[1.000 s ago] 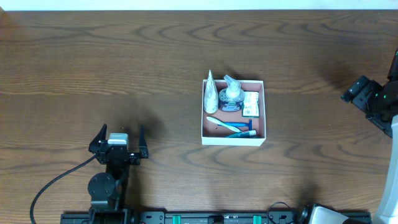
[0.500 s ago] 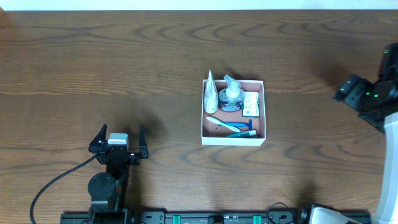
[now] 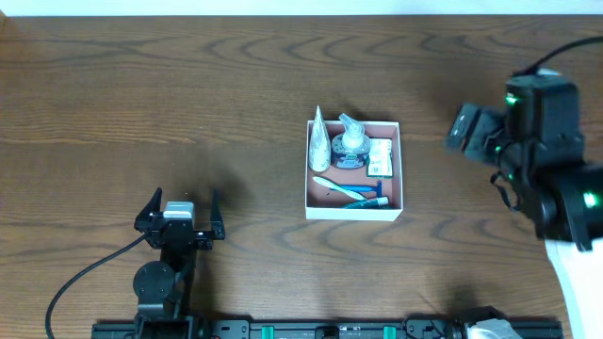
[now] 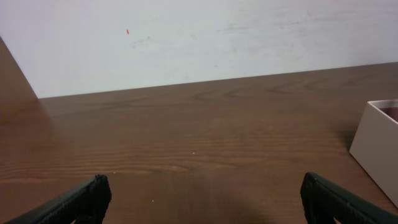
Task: Pack container
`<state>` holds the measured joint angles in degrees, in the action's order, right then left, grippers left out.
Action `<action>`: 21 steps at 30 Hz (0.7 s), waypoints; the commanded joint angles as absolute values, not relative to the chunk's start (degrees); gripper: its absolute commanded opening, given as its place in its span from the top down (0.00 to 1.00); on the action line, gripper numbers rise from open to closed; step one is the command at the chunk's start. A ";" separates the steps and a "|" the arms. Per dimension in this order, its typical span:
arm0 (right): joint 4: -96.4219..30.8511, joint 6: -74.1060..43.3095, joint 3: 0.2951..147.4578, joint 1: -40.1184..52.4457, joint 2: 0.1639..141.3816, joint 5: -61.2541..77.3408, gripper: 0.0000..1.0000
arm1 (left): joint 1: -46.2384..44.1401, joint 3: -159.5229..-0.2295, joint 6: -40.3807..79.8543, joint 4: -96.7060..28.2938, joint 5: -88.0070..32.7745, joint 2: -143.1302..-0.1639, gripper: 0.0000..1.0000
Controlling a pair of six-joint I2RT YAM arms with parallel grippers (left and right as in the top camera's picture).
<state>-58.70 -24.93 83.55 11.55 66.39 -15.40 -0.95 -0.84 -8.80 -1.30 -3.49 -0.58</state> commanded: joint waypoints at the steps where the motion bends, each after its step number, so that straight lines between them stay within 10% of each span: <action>1: -48.01 -20.95 77.28 11.55 59.79 -16.95 0.01 | -0.67 -0.23 -8.45 -3.81 -3.66 -0.30 0.02; 11: -4.34 -13.63 45.17 4.14 38.35 -2.22 0.01 | -0.67 -0.23 -8.45 -3.81 -3.66 -0.30 0.02; 21: 8.36 -13.76 14.76 -0.32 18.17 -0.54 0.01 | -0.67 -0.23 -8.45 -3.81 -3.66 -0.30 0.02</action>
<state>7.16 -14.57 20.69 0.14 21.96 -1.85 -0.95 -1.04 -8.80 -1.58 -3.51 -0.58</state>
